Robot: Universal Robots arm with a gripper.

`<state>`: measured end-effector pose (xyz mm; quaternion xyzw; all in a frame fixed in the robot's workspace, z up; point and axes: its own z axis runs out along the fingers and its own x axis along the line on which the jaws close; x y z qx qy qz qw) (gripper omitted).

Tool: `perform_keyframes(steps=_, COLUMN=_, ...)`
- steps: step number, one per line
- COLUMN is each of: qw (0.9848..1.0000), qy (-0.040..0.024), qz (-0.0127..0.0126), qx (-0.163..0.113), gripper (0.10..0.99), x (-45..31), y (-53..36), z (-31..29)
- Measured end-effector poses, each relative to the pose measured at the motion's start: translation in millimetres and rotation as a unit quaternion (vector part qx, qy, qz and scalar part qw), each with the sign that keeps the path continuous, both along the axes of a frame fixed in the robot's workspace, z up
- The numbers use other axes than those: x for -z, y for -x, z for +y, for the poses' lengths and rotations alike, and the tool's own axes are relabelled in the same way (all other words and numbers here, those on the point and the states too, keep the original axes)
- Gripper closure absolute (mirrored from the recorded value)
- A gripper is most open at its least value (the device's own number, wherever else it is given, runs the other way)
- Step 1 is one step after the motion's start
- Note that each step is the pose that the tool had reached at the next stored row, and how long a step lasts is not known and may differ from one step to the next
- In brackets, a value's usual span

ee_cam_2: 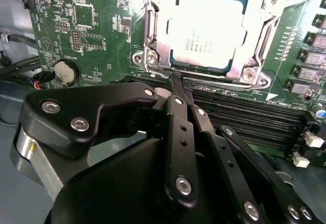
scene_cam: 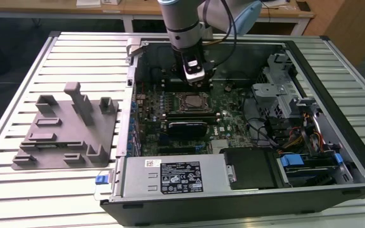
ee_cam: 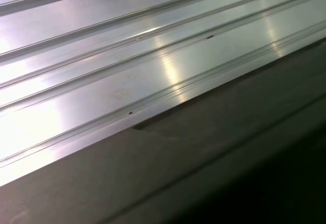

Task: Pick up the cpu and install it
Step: 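Install the first cpu locking lever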

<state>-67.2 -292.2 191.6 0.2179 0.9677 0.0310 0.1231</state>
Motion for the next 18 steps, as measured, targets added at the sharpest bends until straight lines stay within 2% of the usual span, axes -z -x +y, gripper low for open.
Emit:
perform_keyframes(steps=7, qw=0.9999, qy=-0.013, qz=0.0, qx=0.0, gripper=0.98, x=0.7, y=-0.1, z=-0.2)
perform_keyframes(steps=18, qw=0.9999, qy=-0.0159, qz=0.0001, qx=0.0, gripper=0.98, x=0.6, y=-0.1, z=-0.4)
